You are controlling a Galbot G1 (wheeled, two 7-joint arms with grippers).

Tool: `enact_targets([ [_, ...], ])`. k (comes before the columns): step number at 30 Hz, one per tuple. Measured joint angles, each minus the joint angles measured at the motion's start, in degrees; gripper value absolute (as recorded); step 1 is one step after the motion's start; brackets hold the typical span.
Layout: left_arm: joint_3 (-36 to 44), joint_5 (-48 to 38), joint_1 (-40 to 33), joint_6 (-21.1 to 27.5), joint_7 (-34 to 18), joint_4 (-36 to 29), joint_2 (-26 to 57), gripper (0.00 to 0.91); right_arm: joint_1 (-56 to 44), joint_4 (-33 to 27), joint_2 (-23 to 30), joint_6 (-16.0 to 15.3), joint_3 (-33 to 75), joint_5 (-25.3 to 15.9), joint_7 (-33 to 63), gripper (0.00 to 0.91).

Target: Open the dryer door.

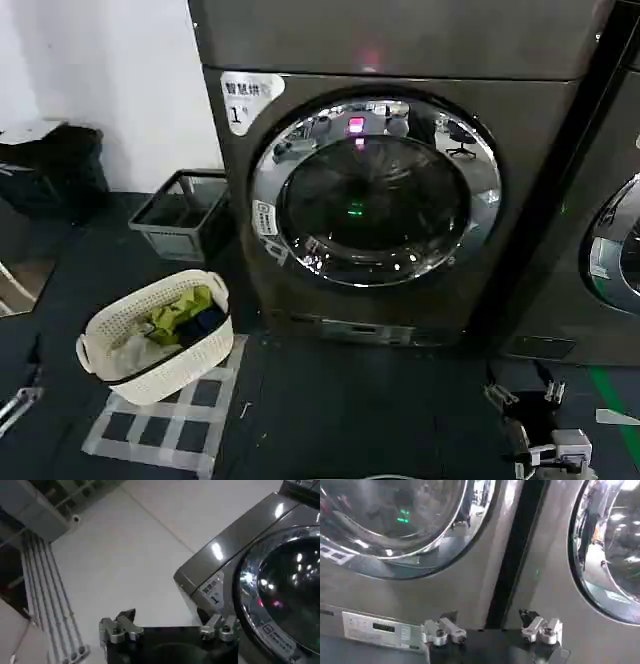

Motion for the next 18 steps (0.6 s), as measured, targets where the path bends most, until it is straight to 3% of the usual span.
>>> enact_targets([
  [18, -0.1, 0.0, 0.3, 0.0, 0.1, -0.3, -0.3, 0.907, 7.8, 0.3, -8.6, 6.6, -4.9, 10.0, -3.5, 0.907],
])
